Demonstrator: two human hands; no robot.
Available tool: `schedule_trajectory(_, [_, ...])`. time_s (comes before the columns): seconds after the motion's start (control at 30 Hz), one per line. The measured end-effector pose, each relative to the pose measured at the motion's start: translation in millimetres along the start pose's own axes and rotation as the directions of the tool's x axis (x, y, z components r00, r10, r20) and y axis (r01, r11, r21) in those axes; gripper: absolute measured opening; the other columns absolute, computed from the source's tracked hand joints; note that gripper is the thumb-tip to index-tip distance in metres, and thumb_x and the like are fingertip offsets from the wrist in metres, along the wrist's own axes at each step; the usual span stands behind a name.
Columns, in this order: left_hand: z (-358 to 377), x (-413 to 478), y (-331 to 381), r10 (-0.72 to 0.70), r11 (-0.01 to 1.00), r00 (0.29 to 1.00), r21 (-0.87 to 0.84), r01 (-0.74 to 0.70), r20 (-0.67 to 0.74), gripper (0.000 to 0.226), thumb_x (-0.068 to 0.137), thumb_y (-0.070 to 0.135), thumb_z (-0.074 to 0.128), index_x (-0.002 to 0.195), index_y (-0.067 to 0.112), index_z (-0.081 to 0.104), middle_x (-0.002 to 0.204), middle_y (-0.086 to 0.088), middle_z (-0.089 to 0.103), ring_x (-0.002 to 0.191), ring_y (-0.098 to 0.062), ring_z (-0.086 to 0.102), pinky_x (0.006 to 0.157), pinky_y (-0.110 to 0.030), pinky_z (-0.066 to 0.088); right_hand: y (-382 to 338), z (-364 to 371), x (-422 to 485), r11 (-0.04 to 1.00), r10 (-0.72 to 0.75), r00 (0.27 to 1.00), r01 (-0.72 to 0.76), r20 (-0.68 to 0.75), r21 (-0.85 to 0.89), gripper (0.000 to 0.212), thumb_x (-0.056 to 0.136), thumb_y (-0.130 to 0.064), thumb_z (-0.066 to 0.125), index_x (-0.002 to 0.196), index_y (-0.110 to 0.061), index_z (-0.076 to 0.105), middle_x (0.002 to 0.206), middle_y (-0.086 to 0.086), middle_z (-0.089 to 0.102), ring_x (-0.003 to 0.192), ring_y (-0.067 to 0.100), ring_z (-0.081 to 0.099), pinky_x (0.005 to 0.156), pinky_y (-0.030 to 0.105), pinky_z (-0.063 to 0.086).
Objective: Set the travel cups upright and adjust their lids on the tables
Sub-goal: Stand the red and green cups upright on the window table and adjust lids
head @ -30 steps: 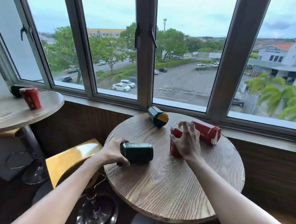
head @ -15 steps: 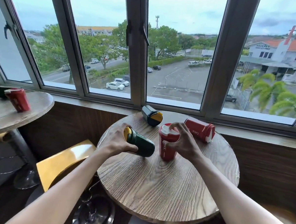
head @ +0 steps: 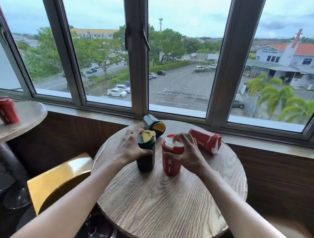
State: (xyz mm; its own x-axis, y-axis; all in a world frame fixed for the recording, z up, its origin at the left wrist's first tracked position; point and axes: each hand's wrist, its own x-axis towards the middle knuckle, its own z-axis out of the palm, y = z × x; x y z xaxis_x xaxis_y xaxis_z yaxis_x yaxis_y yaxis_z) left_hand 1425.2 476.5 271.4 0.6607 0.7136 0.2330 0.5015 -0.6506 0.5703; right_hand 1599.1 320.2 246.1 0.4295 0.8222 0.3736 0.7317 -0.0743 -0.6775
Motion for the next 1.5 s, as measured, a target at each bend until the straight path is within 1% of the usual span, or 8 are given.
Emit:
schedule_trajectory(0.1, [8, -6, -2, 0.013, 0.998, 1.0, -0.063, -0.013, 0.0, 0.09, 0.066, 0.04, 0.086, 0.143, 0.029, 0.041, 0.133, -0.01, 0.046, 0.125, -0.031, 0.047, 0.103, -0.042, 0.043, 4, 8, -3, 1.0, -0.017, 0.999, 0.017, -0.044, 0.013, 0.057, 0.064, -0.068, 0.069, 0.105, -0.034, 0.049, 0.128, -0.005, 0.044, 0.123, 0.02, 0.039, 0.099, 0.039, 0.037])
schedule_trajectory(0.33, [7, -6, -10, 0.014, 0.978, 0.999, -0.207, -0.003, 0.052, 0.093, 0.053, 0.042, 0.082, 0.135, 0.019, 0.042, 0.124, -0.009, 0.043, 0.115, -0.021, 0.046, 0.098, -0.032, 0.043, 9, 11, -6, 0.996, -0.093, 0.989, 0.094, -0.114, 0.003, 0.051, 0.071, -0.043, 0.08, 0.11, -0.026, 0.052, 0.125, -0.006, 0.047, 0.116, 0.018, 0.044, 0.097, 0.034, 0.04])
schedule_trajectory(0.5, [5, -2, -15, 0.01, 0.965, 0.996, -0.261, 0.014, 0.089, 0.081, 0.045, 0.041, 0.065, 0.119, 0.014, 0.043, 0.117, -0.015, 0.05, 0.101, -0.025, 0.052, 0.077, -0.023, 0.045, 12, 11, -7, 0.995, -0.093, 0.991, 0.094, -0.098, 0.013, 0.052, 0.071, -0.042, 0.078, 0.113, -0.027, 0.051, 0.126, -0.006, 0.046, 0.117, 0.019, 0.044, 0.097, 0.034, 0.04])
schedule_trajectory(0.77, [14, -7, -11, 0.099, 0.993, 0.991, -0.056, -0.104, -0.088, 0.069, 0.06, 0.046, 0.088, 0.109, 0.018, 0.049, 0.112, -0.002, 0.037, 0.108, -0.016, 0.037, 0.085, -0.029, 0.038, 15, 12, -4, 0.996, -0.09, 0.991, 0.091, -0.097, 0.0, 0.053, 0.069, -0.04, 0.078, 0.113, -0.029, 0.05, 0.128, -0.005, 0.046, 0.119, 0.02, 0.043, 0.098, 0.038, 0.042])
schedule_trajectory(0.9, [5, 3, -5, 0.13, 0.986, 0.99, -0.11, -0.123, 0.057, 0.081, 0.049, 0.06, 0.075, 0.112, 0.02, 0.044, 0.125, -0.004, 0.036, 0.119, -0.017, 0.033, 0.102, -0.029, 0.03, 14, 13, -5, 0.995, -0.093, 0.989, 0.095, -0.118, 0.011, 0.053, 0.068, -0.04, 0.08, 0.111, -0.029, 0.051, 0.127, -0.007, 0.047, 0.12, 0.018, 0.042, 0.098, 0.034, 0.04])
schedule_trajectory(1.07, [-9, 20, -2, 0.118, 0.975, 0.961, -0.213, -0.064, 0.252, 0.1, 0.053, 0.022, 0.08, 0.139, 0.015, 0.03, 0.138, -0.012, 0.043, 0.124, -0.023, 0.047, 0.102, -0.018, 0.042, 11, 10, -5, 0.996, -0.079, 0.991, 0.082, -0.111, 0.02, 0.052, 0.067, -0.035, 0.082, 0.11, -0.028, 0.053, 0.126, -0.009, 0.047, 0.12, 0.018, 0.042, 0.096, 0.033, 0.039])
schedule_trajectory(1.2, [-9, 30, 2, 0.146, 0.981, 0.96, -0.159, -0.109, 0.241, 0.09, 0.072, 0.006, 0.082, 0.147, 0.009, 0.032, 0.14, -0.013, 0.047, 0.115, -0.012, 0.043, 0.075, 0.008, 0.032, 11, 7, -3, 0.995, -0.077, 0.994, 0.081, -0.08, 0.053, 0.052, 0.063, -0.04, 0.08, 0.108, -0.034, 0.053, 0.125, -0.008, 0.049, 0.12, 0.019, 0.043, 0.098, 0.039, 0.042])
schedule_trajectory(1.5, [3, 44, 14, 0.038, 0.987, 0.993, -0.157, -0.019, 0.114, 0.092, 0.064, 0.025, 0.089, 0.142, 0.011, 0.042, 0.131, -0.006, 0.053, 0.125, -0.023, 0.051, 0.102, -0.027, 0.04, 19, -6, 6, 0.976, -0.048, 0.998, 0.036, 0.05, 0.215, 0.054, 0.063, -0.019, 0.088, 0.104, -0.034, 0.056, 0.126, -0.005, 0.052, 0.121, 0.02, 0.051, 0.102, 0.038, 0.046])
